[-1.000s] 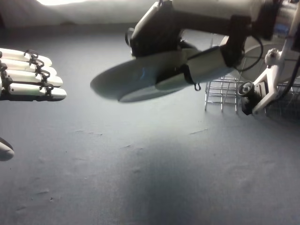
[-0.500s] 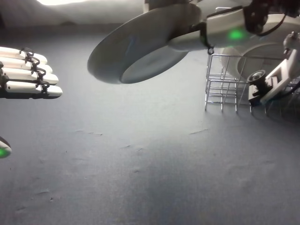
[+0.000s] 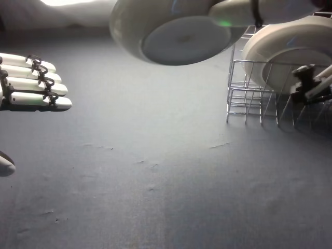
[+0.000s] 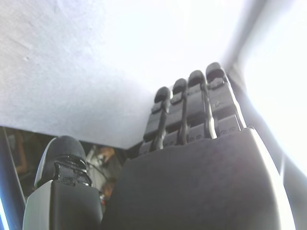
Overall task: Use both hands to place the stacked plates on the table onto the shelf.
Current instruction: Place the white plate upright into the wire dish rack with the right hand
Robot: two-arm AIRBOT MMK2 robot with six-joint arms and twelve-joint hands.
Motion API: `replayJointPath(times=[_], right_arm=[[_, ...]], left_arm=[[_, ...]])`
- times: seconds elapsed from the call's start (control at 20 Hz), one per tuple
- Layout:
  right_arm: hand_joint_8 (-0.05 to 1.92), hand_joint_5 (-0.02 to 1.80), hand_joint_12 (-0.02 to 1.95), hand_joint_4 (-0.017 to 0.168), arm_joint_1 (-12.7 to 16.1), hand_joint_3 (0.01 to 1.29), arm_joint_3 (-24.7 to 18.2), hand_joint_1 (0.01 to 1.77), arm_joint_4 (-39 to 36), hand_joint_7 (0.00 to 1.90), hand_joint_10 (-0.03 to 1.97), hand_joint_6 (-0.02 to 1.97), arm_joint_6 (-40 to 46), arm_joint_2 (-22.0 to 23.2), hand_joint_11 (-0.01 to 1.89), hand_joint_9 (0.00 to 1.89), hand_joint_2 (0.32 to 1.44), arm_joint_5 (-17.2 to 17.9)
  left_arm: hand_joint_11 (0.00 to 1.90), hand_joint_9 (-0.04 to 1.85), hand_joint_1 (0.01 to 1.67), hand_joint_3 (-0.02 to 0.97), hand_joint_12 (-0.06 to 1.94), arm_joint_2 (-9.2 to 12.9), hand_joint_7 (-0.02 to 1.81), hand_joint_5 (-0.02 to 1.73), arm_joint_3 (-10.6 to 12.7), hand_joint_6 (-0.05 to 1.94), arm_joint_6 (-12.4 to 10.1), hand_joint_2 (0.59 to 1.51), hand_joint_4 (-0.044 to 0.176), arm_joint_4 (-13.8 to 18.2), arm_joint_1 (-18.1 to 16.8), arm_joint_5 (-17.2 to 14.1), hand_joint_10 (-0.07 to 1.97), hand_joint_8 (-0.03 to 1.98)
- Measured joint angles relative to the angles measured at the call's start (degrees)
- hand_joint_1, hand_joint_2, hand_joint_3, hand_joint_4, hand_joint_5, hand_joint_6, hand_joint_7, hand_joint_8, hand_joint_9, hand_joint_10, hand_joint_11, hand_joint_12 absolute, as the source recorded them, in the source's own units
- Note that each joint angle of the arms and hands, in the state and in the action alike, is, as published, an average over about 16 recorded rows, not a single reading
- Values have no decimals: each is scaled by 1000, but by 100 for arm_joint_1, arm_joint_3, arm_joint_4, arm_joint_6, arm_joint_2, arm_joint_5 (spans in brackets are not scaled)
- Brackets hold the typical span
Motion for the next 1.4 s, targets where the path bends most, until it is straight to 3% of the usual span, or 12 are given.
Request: replayJointPath(times=[0.65,1.4], right_arm=[[1153,715,1643,-10,-148,12,-399,1443,614,773,1321,1212,4,765,781,726,1092,-85],[1091,720,1631,-10,-985,12,-463,1445,654,815,1267,1204,2,1306,777,764,1090,180]], left_arm=[[21,20,12,19,11,-13,17,22,-9,7,0,1117,6,36,-3,23,5,-1],[21,22,13,19,12,-13,16,21,-31,7,0,1116,7,37,-3,20,5,0]])
